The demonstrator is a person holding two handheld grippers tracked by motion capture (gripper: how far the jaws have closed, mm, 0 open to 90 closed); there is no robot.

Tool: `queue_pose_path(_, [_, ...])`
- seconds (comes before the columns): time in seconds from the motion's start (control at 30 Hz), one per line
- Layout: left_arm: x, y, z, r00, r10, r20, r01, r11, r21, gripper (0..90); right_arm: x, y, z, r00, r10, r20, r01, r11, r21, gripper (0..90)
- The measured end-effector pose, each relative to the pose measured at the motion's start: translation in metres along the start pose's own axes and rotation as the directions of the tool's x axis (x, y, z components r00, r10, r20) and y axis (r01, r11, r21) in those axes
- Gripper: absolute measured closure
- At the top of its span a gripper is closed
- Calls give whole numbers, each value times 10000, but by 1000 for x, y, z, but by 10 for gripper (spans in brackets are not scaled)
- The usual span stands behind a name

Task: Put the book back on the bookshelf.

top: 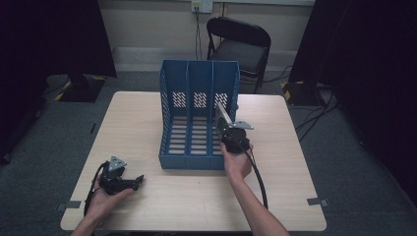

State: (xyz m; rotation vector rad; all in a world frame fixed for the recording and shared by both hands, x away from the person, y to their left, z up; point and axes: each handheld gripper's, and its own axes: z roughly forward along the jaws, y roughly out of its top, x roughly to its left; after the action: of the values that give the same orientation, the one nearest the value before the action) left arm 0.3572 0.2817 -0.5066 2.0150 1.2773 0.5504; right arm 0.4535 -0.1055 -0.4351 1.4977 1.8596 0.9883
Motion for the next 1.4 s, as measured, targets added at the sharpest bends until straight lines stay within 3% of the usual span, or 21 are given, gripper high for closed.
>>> queue_pose_path(0.2, [0, 0, 0, 10000, -6, -2, 6, 10000, -7, 104, -3, -2, 0, 9999, 140, -70, -140, 9999, -37, 740])
queue_pose_path(0.63, [0, 0, 0, 10000, -16, -8, 16, 10000, -3, 104, 2, -1, -5, 9996, -162, -235, 155, 9994, -301, 664])
queue_pose_path(0.83, [0, 0, 0, 10000, -1, -3, 1, 10000, -2, 104, 0, -1, -9, 9978, -138, -643, 111, 9990, -428, 617])
queue_pose_path(1.03, [0, 0, 0, 10000, -2, -2, 2, 10000, -3, 104, 1, -5, -17, 9941, -699, -825, 636, 9950, -767, 603])
queue_pose_path(1.4, [0, 0, 0, 10000, -1, -4, 1, 10000, -1, 104, -9, -22, -32, 9897, -486, -1343, 382, 9962, -789, 590])
